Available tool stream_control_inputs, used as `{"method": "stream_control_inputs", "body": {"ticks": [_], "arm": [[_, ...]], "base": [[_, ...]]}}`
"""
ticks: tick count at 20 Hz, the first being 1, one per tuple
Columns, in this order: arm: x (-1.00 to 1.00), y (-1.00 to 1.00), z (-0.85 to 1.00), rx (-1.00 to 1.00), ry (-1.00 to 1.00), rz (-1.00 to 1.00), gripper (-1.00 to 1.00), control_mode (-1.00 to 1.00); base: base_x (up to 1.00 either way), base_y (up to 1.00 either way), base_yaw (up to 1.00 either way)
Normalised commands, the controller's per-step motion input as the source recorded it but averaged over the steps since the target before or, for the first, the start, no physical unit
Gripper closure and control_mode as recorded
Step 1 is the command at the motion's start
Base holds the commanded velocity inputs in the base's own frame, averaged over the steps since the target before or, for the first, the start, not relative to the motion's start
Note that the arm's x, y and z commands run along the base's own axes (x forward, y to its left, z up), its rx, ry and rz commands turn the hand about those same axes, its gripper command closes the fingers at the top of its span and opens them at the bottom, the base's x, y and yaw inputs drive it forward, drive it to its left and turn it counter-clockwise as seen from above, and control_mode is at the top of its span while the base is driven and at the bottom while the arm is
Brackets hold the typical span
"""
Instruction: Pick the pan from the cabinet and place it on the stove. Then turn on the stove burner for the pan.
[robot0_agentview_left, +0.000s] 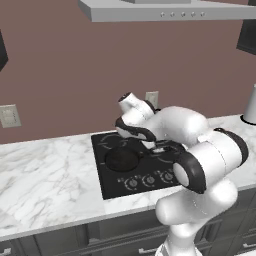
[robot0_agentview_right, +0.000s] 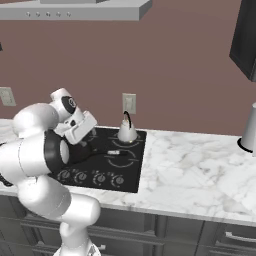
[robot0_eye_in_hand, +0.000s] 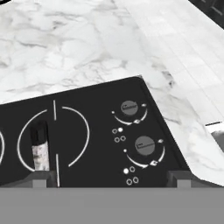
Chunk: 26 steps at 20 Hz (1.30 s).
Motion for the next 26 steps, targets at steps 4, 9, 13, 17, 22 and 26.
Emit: {"method": "stream_control_inputs", "body": {"ticks": [4,9,13,17,22,26], "arm": [[-0.43,0.36,0.38,0.01,-0.31,-0.28,-1.00,-1.00],[-0.38,0.32,0.11,0.08,-0.31,-0.34,-1.00,-1.00],[-0.45,0.37,0.00,0.16,-0.33,-0.38,-1.00,-1.00],[-0.50,0.36,0.00,0.21,-0.29,-0.44,-1.00,-1.00],[-0.39,0.42,0.01,0.14,-0.20,-0.50,-1.00,-1.00],[-0.24,0.39,0.00,0.14,-0.13,-0.54,-1.00,-1.00]], "base": [[0.00,0.00,0.00],[0.00,0.00,0.00],[0.00,0.00,0.00],[0.00,0.00,0.00],[0.00,0.00,0.00],[0.00,0.00,0.00]]}}
